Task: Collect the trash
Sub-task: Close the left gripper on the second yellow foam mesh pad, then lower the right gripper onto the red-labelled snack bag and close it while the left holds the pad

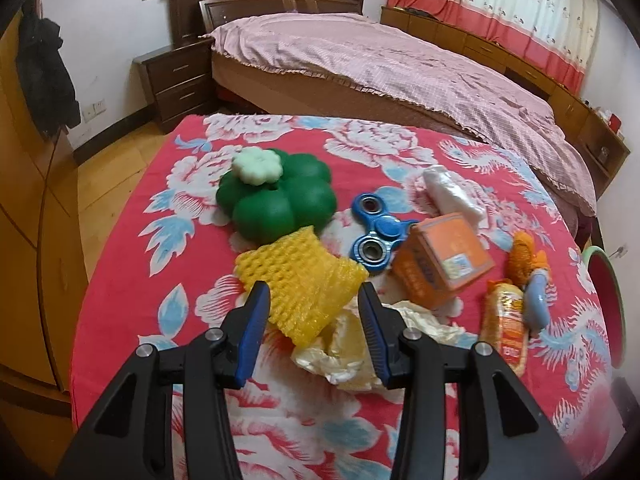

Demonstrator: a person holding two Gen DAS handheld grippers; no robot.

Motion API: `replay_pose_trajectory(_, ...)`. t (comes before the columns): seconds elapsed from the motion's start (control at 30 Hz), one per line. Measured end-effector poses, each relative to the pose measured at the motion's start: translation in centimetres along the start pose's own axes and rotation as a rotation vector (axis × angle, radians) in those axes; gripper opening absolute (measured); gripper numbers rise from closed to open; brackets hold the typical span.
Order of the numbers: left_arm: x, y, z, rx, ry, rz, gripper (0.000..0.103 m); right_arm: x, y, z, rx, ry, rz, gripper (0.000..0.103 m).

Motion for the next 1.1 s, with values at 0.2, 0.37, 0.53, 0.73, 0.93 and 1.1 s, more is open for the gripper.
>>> replay_pose_trajectory(0.2,0.7,1.4,-0.4,-0.027,0.012,-0.015,0.034,1.2,1.2,-0.3,-0.025,0.03,0.004,0.069)
replay_pose_trajectory(0.37,0.4,2.6,-0.8,-0.058,0.008,-0.051,0.018,1.9,2.4,-0.4,-0.052,0.046,0.014,0.069)
replay_pose_trajectory(0.53,-0.5,4.0,-1.3,-0.103,0.004,-0.095,0.011,2.6,3.7,-0.3,-0.078,0.058,0.038,0.069)
replay_pose_trajectory(0.73,-2.5,6.1,-2.4,-0.181,-0.021,-0.154,0.011,4.1,5.4,-0.3,-0.097,0.094,0.078,0.069)
replay_pose_trajectory(0.93,-3.0,8.0,-3.7,-0.254,-0.006,-0.199,0.011,6.7,7.5,-0.7,-0.127,0.152,0.104,0.069)
replay_pose_trajectory(1.1,-2.2,8.5,-4.7,-0.243,0.028,-0.18,0.011,9.1,8.8,-1.0,-0.133,0.202,0.099,0.069)
Point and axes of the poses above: each gripper's, at about its wrist camera, not at the fingertips, and x roughly the way its jaws point, y to its left, z to its top, the point moved 1 cm from there along x, roughly the way its jaws point, and after that the axes turned 13 degrees about z, right-handed, at the moved point
